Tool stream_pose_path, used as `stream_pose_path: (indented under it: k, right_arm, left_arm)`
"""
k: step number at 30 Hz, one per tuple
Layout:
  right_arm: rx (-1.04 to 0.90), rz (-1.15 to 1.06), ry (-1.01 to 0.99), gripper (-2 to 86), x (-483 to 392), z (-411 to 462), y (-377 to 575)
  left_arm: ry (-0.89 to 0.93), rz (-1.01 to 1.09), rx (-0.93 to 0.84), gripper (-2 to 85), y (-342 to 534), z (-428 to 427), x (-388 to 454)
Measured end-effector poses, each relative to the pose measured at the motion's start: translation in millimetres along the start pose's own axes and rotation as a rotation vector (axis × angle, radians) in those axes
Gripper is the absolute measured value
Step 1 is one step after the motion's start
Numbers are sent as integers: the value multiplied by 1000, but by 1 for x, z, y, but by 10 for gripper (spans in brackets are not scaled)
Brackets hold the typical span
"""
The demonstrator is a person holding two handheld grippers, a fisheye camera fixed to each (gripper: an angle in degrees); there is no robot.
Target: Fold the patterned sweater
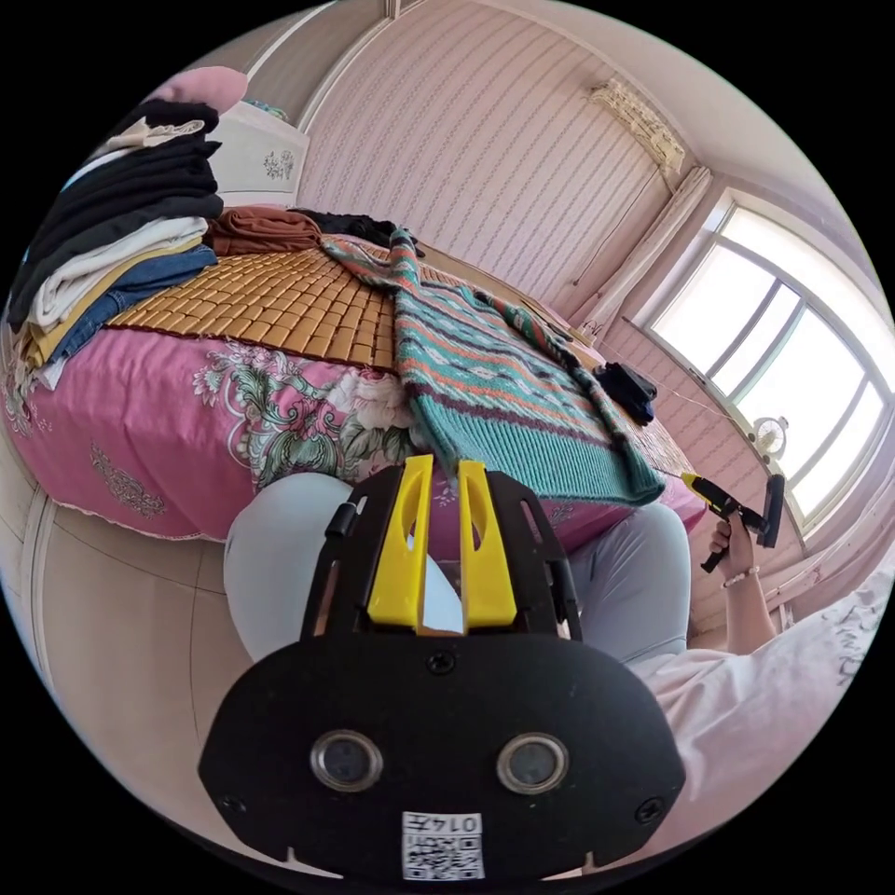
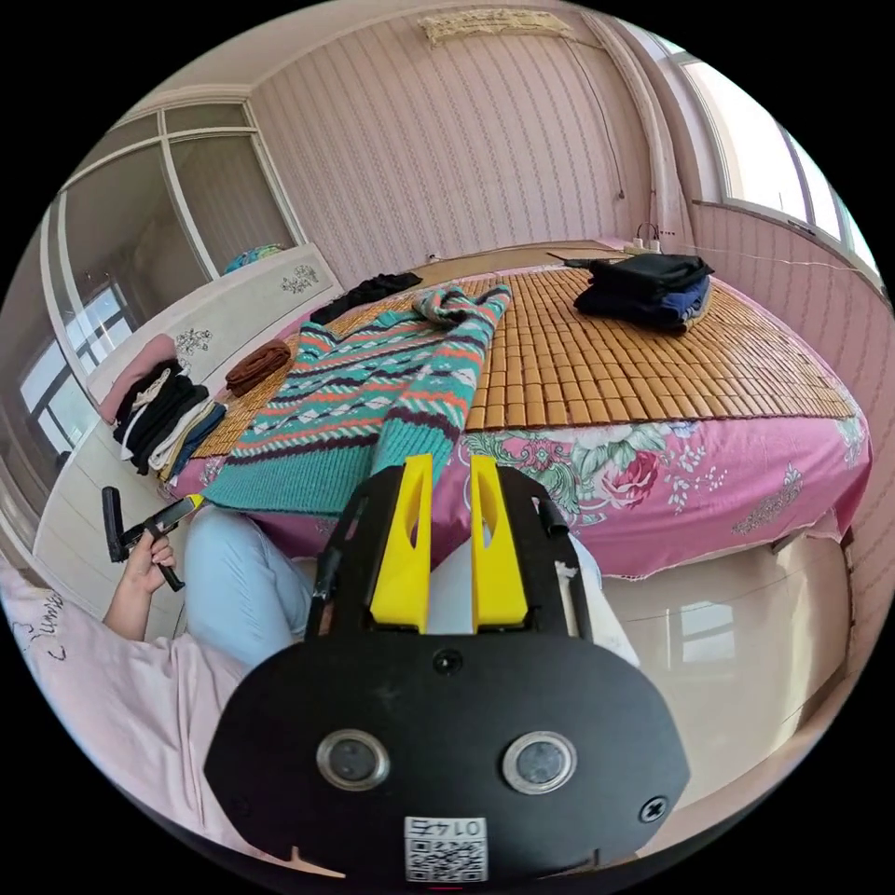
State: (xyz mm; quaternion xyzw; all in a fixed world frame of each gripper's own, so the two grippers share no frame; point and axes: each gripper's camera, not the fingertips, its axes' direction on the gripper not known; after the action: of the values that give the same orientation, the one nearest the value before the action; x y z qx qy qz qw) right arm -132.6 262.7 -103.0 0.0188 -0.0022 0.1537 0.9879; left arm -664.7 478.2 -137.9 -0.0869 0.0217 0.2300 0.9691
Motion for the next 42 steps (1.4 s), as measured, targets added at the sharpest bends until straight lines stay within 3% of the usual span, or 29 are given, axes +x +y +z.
stream_pose_path:
  k: [5, 11, 15, 23, 34, 37, 39, 42]
  right_arm:
    - [-3, -285, 85, 89, -84, 21, -28]
    - [-74, -442, 215, 133, -134, 81, -53]
    - [-238, -391, 334, 138, -125, 131, -57]
    - [-231, -229, 177, 99, -71, 101, -60]
    - [-282, -172, 212, 35, -46, 110, -63]
    - [-277, -182, 228, 34, -47, 112, -63]
    - [-277, -198, 246, 34, -49, 115, -62]
    - [-269, -216, 264, 34, -50, 117, -62]
  left_arm:
    - [-33, 20, -17, 111, -8, 12, 4]
    - [-69, 55, -26, 131, -18, 25, 2]
    - [-3, 45, -21, 124, -23, 27, -3]
    - [50, -53, 52, 127, -24, -5, -30]
    - [99, -46, 3, 132, -33, 15, -26]
    - [0, -1, 35, 139, -40, 14, -17]
    - [-84, -4, -50, 144, -47, 37, -22]
    - [16, -47, -242, 116, -53, 82, -39]
